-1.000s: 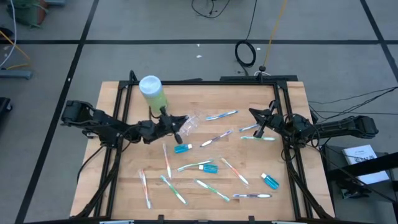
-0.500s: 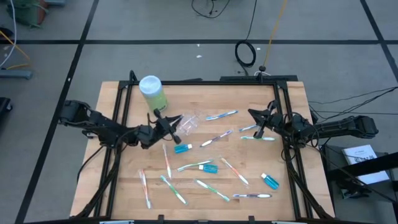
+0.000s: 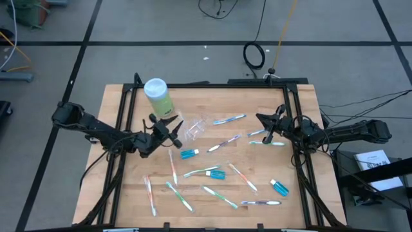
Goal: Pick & Place toothbrushing station
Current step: Put the blue mouthwash into the transparent organizer
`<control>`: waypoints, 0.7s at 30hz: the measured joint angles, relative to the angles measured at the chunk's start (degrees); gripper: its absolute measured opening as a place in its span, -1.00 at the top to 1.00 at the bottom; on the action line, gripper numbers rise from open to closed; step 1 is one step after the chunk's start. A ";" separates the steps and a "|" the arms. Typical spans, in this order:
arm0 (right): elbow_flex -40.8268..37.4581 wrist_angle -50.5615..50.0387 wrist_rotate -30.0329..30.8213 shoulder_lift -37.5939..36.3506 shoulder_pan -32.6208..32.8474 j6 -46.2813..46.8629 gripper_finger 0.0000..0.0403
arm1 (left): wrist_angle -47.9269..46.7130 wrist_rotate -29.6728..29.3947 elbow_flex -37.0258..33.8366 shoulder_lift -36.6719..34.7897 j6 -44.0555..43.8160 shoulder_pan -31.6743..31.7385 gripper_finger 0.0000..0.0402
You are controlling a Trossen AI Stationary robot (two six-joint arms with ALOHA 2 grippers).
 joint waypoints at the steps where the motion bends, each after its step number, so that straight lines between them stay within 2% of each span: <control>1: 0.02 -0.24 0.00 -0.02 0.00 0.00 0.98 | -0.52 -0.73 0.00 -0.68 0.00 -0.41 0.20; 14: 0.00 -0.30 0.02 0.00 0.00 0.45 0.98 | -10.88 -1.61 0.00 -10.63 -3.67 -6.65 0.20; 17: 0.00 -0.29 0.02 -0.01 0.00 1.27 0.98 | -12.10 2.72 0.00 -12.16 -4.31 -8.25 0.20; 21: 0.02 -0.28 0.02 -0.02 0.00 1.27 0.98 | -12.92 12.53 0.00 -12.96 -8.25 -9.22 0.20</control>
